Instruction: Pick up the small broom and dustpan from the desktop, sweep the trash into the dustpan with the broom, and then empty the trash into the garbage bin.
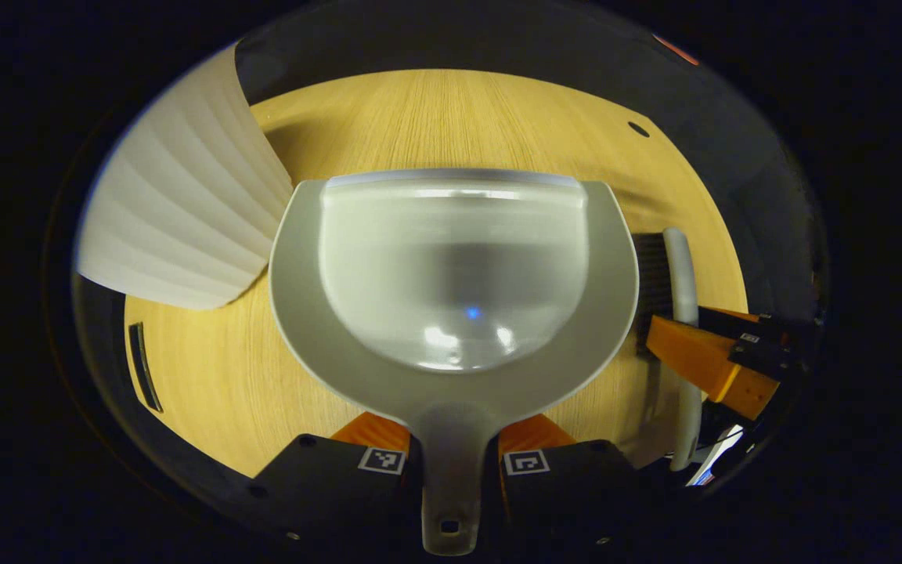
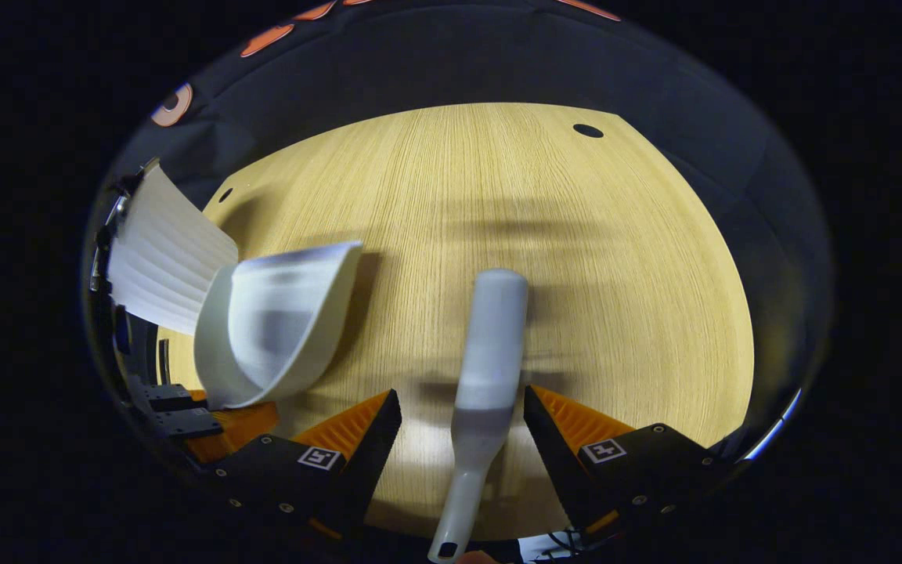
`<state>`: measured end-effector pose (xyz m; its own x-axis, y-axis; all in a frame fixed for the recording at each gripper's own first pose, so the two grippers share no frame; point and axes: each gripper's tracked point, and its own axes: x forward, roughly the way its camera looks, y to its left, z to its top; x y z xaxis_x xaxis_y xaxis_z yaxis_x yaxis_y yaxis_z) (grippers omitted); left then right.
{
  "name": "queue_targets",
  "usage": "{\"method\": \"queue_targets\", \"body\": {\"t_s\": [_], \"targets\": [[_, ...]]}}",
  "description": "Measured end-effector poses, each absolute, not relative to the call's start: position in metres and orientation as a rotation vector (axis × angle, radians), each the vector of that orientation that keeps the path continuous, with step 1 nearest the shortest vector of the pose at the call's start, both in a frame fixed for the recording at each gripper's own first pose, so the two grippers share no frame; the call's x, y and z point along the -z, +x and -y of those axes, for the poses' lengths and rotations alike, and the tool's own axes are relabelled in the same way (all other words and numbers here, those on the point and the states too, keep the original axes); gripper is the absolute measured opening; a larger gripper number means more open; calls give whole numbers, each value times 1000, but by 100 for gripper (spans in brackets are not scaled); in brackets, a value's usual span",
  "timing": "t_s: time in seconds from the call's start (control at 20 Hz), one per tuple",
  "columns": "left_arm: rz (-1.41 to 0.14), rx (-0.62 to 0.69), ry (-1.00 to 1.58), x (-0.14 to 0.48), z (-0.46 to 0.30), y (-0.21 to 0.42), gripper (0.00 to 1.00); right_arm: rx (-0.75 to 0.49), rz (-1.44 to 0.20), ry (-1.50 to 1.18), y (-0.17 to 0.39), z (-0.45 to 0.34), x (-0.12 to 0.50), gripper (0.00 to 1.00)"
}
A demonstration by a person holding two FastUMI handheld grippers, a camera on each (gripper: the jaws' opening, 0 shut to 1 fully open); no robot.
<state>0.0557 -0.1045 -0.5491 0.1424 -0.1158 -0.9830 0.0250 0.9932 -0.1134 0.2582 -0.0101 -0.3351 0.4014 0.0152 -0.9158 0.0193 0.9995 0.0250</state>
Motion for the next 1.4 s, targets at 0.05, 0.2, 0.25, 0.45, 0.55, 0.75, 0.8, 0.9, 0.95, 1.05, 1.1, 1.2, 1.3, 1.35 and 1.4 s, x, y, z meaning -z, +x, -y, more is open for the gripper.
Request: {"method": "queue_targets", "body": {"t_s": [0.05, 0.2, 0.25, 0.45, 0.55, 0.75, 0.8, 0.9, 0.95, 1.05, 1.1, 1.2, 1.3, 1.35, 1.4], "targets": [[-1437, 106, -92, 552, 106, 54, 31, 4, -1159, 32, 258, 11, 336, 96], [-1443, 105, -48, 558, 104, 52, 32, -1, -1158, 26, 256, 10, 339, 96], [-1442, 105, -33, 560, 104, 52, 32, -2, -1157, 24, 256, 10, 337, 96], [-1436, 117, 8, 564, 104, 52, 36, 3, -1155, 31, 253, 10, 336, 96], [-1432, 138, 11, 563, 105, 53, 39, 6, -1150, 35, 253, 10, 336, 96], [-1400, 154, 13, 550, 107, 51, 66, 5, -1117, 54, 255, 11, 326, 96], [-1377, 159, 6, 543, 107, 52, 66, -1, -1089, 69, 257, 9, 320, 96], [-1313, 156, -32, 527, 109, 61, 69, -10, -1020, 105, 261, 6, 301, 95], [-1277, 140, -47, 520, 108, 69, 78, -6, -985, 115, 265, 4, 291, 95], [-1188, 116, -34, 502, 101, 89, 92, -6, -912, 117, 279, 7, 271, 95], [-1125, 113, -20, 490, 98, 101, 92, -8, -871, 107, 285, 9, 257, 95], [-973, 107, -33, 458, 94, 126, 92, -13, -773, 91, 294, 9, 227, 95], [-770, 86, -44, 445, 73, 148, 92, -22, -626, 85, 307, 6, 183, 96], [-666, 59, -27, 422, 54, 160, 92, -21, -541, 79, 315, 3, 160, 95], [-567, 37, -17, 404, 39, 170, 92, -14, -446, 72, 321, 3, 134, 95]]}}
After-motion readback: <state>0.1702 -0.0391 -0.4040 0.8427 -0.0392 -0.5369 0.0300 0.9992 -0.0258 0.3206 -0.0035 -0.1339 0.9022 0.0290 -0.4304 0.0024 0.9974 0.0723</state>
